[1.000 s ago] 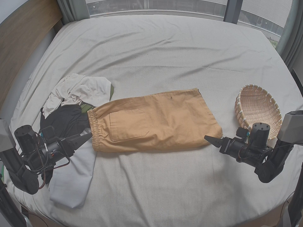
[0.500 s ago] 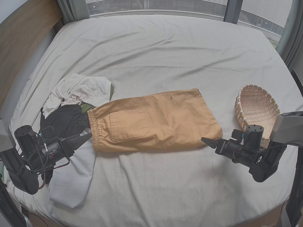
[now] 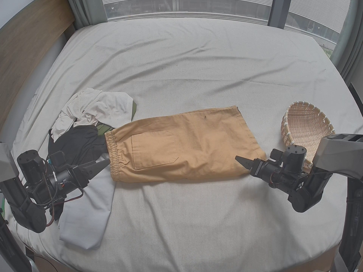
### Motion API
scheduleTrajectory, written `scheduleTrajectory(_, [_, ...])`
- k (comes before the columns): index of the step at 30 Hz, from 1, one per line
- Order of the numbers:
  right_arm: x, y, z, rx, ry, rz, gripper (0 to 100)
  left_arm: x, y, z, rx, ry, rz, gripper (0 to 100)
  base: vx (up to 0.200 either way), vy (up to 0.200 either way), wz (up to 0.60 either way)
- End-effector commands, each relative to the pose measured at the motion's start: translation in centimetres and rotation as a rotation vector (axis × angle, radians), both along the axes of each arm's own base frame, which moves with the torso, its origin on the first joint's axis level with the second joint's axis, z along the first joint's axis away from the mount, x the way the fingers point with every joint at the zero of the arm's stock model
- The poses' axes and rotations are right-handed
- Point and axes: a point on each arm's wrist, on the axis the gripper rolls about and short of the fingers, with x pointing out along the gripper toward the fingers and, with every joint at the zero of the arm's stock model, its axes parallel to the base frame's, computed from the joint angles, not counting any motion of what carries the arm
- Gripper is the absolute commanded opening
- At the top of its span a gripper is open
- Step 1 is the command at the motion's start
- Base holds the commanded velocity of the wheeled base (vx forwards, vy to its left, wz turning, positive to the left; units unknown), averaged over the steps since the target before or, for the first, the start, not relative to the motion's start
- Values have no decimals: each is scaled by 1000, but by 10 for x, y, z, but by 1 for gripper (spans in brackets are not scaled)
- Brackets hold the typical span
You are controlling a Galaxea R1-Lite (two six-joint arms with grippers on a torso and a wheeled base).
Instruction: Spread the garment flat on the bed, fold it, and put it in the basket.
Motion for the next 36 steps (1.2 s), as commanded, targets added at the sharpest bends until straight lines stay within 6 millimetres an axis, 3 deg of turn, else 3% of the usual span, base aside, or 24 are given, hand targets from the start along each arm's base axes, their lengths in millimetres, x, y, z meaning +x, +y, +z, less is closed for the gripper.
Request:
scheduleTrajectory(1, [12,12,-15,0,1,8,100,0,0,0,-1,2,0,100,0,0,0])
scheduleTrajectory(18, [22,24,-7,20,-36,23,100,0,-1,-1,-2,4,-3,100,0,0,0])
scheduleTrajectory(19, [22,24,-7,20,-36,23,0,0,-1,-1,-1,3,-3,100,0,0,0])
scheduleTrajectory(27, [19,23,-9,19,-30,26,0,-1,-1,-1,-1,8,-4,100,0,0,0])
scheduleTrajectory(36, [-10,18,-1,8,-27,37,0,-1,-1,-2,-4,13,-4,100,0,0,0])
